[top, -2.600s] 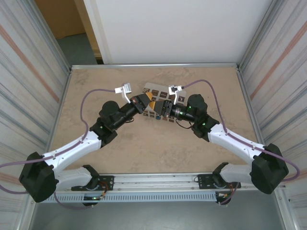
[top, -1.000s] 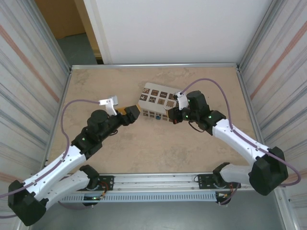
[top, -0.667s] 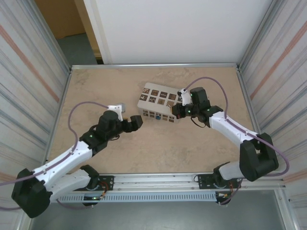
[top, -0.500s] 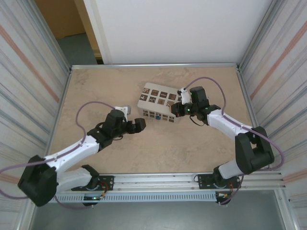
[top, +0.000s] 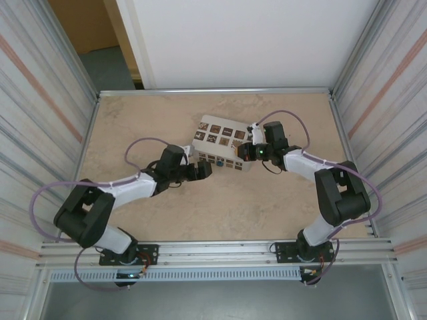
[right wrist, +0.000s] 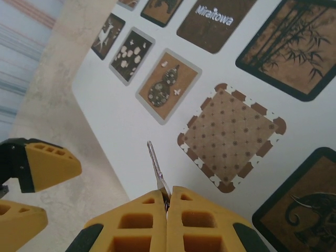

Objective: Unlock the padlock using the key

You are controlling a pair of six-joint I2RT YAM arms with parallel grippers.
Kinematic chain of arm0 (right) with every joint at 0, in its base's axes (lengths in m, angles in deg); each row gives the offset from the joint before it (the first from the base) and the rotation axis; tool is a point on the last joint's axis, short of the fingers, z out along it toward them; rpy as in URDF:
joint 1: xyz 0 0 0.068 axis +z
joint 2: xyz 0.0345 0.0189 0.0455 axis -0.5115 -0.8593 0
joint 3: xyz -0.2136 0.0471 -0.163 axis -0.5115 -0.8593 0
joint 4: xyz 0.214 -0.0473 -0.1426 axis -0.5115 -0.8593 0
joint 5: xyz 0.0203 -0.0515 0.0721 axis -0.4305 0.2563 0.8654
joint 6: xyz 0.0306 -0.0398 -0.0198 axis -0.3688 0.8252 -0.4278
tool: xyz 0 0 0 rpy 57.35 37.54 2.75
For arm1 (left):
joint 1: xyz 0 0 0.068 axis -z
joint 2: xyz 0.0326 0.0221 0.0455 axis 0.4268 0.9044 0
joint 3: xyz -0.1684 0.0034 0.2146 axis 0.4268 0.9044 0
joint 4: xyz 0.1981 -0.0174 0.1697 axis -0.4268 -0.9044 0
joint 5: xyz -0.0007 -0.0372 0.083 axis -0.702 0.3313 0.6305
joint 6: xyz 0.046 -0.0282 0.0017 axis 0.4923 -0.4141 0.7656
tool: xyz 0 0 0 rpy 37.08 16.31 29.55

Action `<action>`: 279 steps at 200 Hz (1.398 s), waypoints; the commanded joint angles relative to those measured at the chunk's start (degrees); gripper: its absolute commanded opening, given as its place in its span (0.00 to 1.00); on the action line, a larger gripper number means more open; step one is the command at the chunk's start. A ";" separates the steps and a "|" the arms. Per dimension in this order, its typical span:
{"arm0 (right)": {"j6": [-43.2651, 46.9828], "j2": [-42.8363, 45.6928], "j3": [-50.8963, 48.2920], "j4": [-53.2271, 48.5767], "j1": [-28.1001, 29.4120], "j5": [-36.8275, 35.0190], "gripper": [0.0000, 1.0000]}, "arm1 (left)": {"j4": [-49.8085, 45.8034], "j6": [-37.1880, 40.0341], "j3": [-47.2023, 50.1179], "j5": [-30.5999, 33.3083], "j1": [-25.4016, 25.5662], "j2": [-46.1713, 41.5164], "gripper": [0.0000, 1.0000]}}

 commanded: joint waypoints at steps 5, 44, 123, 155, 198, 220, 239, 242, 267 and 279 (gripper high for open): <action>-0.74 -1.58 -1.23 0.90 -0.41 1.99 0.00 | 2.90 -0.31 -3.04 -2.71 -0.39 2.90 0.85; 0.00 -3.20 -2.66 -0.45 0.35 2.14 0.00 | 2.34 -0.21 -5.13 -3.14 -0.38 6.44 0.83; -2.31 -3.23 -4.97 1.93 2.87 1.90 0.00 | 2.69 3.06 -8.53 -3.21 -0.38 11.38 0.73; -3.26 -3.14 -4.94 2.79 4.00 1.87 0.00 | 2.47 4.67 -9.75 -2.29 -0.43 12.84 0.72; -3.50 -2.65 -4.93 2.77 4.42 1.48 0.00 | 3.30 8.05 -11.64 -2.91 -0.38 16.15 0.63; -3.27 -2.42 -5.02 2.42 4.40 1.54 0.00 | 5.34 9.37 -11.81 -2.72 -0.38 17.49 0.61; -3.16 -2.08 -5.02 2.09 4.40 1.36 0.00 | 7.08 10.59 -11.88 -2.23 -0.38 18.05 0.59; -3.05 -2.07 -5.02 2.02 4.42 1.26 0.00 | 7.31 10.69 -11.89 -2.09 -0.42 18.04 0.59; -2.86 -1.78 -4.93 1.58 4.42 1.18 0.00 | 9.24 11.45 -11.50 -1.02 -0.39 18.13 0.57; -2.77 -1.72 -4.91 1.39 4.42 1.06 0.00 | 9.91 11.49 -11.61 -1.15 -0.40 18.30 0.55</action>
